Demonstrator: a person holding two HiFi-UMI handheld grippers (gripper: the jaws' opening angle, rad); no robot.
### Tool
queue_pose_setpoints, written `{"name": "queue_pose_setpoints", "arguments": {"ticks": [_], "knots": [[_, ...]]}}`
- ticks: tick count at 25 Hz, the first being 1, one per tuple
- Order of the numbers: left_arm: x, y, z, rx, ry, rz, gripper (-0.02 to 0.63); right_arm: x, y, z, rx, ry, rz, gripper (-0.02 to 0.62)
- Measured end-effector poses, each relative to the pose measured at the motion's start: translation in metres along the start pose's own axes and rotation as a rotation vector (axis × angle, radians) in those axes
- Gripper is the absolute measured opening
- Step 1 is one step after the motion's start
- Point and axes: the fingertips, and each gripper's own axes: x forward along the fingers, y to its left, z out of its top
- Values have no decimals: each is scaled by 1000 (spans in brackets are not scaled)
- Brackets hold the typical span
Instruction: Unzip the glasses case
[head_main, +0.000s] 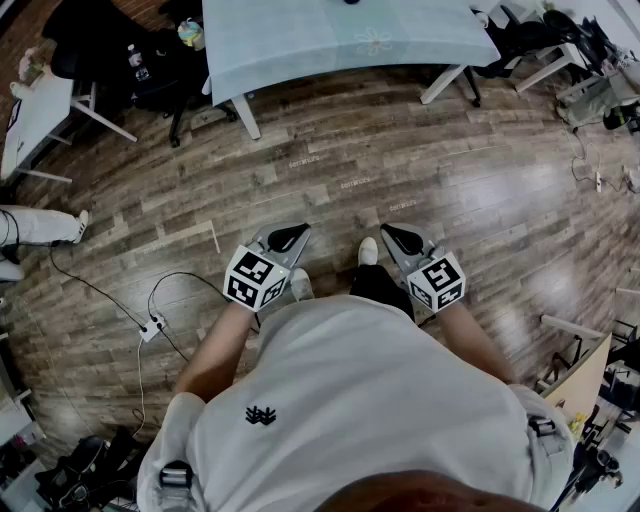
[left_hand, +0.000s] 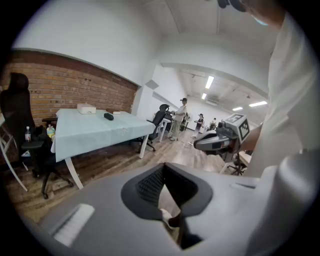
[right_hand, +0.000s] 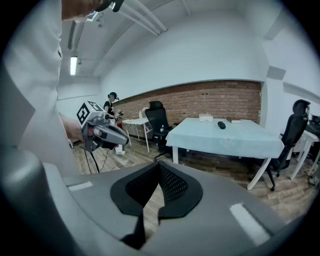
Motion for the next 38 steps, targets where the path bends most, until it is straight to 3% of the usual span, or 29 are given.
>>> {"name": "queue_pose_setpoints", "arguments": {"ticks": [6, 16, 18, 21, 23, 29, 38], "knots": [[65, 15, 40, -11, 2, 39, 57, 8, -72, 10, -8, -36, 24, 0], [231, -5, 171, 79, -28, 92, 57, -19, -263, 28, -37, -84, 63, 0], [261, -3, 186, 53, -38, 108, 57, -22, -295, 26, -39, -83, 67, 0], [289, 8, 205, -53, -68, 124, 57, -16, -329, 26, -35, -82, 74, 0], [301, 19, 213, -87, -69, 128, 57, -7, -344, 30, -19, -83, 87, 0], [339, 69, 223, -80, -53, 146, 58, 37, -382, 44, -8, -85, 122, 2], [411, 177, 290, -55, -54, 66, 86, 112, -469, 97, -19, -18, 54, 29]]}}
